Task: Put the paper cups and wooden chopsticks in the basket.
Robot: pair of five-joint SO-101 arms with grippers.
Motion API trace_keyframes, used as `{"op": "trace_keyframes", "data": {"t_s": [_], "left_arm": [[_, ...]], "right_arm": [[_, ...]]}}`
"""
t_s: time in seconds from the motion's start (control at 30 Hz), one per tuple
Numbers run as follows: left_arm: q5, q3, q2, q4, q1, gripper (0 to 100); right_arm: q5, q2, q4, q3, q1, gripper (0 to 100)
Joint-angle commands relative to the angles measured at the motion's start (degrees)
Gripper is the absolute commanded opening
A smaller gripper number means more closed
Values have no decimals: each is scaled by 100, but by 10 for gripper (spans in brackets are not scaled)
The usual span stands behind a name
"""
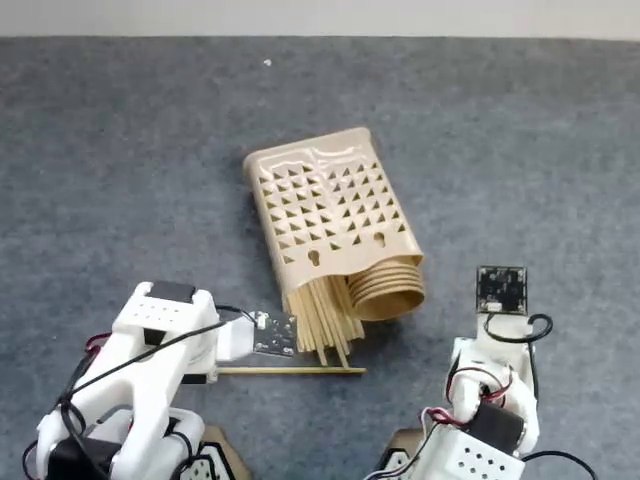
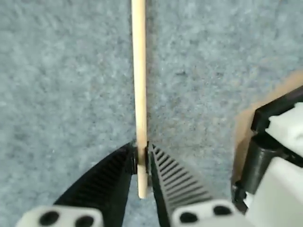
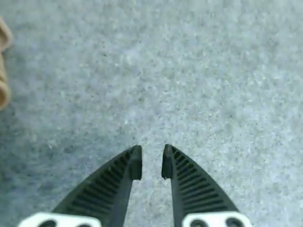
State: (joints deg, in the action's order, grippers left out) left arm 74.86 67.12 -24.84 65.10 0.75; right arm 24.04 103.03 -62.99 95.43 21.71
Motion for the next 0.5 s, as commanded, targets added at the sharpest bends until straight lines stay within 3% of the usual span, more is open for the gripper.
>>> {"op": "trace_keyframes", "data": {"t_s": [0.0, 0.1, 0.27, 0.47], "left_arm": [[941, -347, -66, 237, -92, 4], [1196, -910, -66, 1037, -207, 4], [1952, -2360, -75, 2593, -998, 4], [2708, -3785, -75, 3525, -2009, 4]], "right_arm": [[53, 48, 75, 664, 57, 88], [53, 48, 84, 681, 57, 88], [53, 48, 92, 708, 57, 88], [53, 48, 101, 716, 48, 88]]}}
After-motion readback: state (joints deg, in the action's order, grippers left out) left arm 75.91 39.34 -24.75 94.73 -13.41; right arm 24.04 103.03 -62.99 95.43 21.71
